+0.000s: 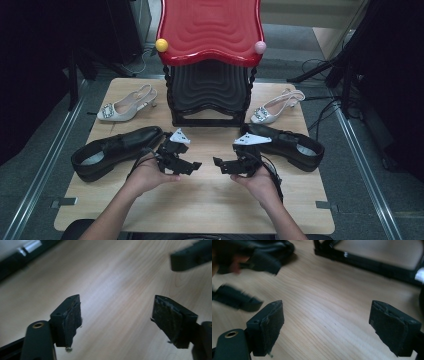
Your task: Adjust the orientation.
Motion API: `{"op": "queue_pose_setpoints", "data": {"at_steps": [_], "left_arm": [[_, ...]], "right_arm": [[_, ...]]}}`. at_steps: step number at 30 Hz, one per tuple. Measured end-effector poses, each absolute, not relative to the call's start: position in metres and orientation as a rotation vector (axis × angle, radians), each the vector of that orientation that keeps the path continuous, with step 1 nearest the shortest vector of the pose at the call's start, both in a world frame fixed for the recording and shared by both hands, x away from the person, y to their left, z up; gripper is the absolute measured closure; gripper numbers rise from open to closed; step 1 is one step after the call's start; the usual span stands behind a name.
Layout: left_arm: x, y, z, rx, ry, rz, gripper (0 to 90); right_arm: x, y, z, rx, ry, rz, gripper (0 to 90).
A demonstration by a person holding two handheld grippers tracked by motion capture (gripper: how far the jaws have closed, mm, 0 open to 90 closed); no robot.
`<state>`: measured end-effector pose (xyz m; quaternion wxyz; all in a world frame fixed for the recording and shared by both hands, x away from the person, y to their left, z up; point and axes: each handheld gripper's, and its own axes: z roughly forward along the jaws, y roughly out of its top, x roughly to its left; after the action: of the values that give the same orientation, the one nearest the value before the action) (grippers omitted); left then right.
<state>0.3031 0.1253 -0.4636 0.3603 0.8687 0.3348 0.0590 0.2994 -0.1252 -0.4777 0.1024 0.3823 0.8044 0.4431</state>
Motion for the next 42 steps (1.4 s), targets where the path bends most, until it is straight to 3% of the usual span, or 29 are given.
{"op": "queue_pose_setpoints", "data": {"at_steps": [4,9,14,18,25,28,42], "left_arm": [[0.298,0.136,-0.470,2.182,0.859,0.095,31.6],[0.295,0.146,-0.483,2.219,0.842,0.058,30.2],[0.291,0.149,-0.476,2.182,0.787,0.066,33.3],[0.292,0.149,-0.473,2.160,0.776,-0.003,31.8],[0.294,0.153,-0.472,2.166,0.832,0.027,43.7],[0.296,0.159,-0.469,2.109,0.836,-0.041,41.9],[0.284,0.180,-0.467,2.122,0.835,0.059,38.7]], "right_arm": [[0.288,-0.125,-0.480,1.097,2.378,1.328,13.7],[0.286,-0.136,-0.487,1.132,2.384,1.323,14.5],[0.286,-0.143,-0.484,1.076,2.377,1.328,20.2],[0.286,-0.148,-0.482,1.088,2.365,1.370,25.6],[0.289,-0.147,-0.484,1.071,2.454,1.372,35.8],[0.288,-0.146,-0.484,1.067,2.469,1.376,37.0],[0.299,-0.138,-0.484,1.035,2.517,1.392,44.5]]}}
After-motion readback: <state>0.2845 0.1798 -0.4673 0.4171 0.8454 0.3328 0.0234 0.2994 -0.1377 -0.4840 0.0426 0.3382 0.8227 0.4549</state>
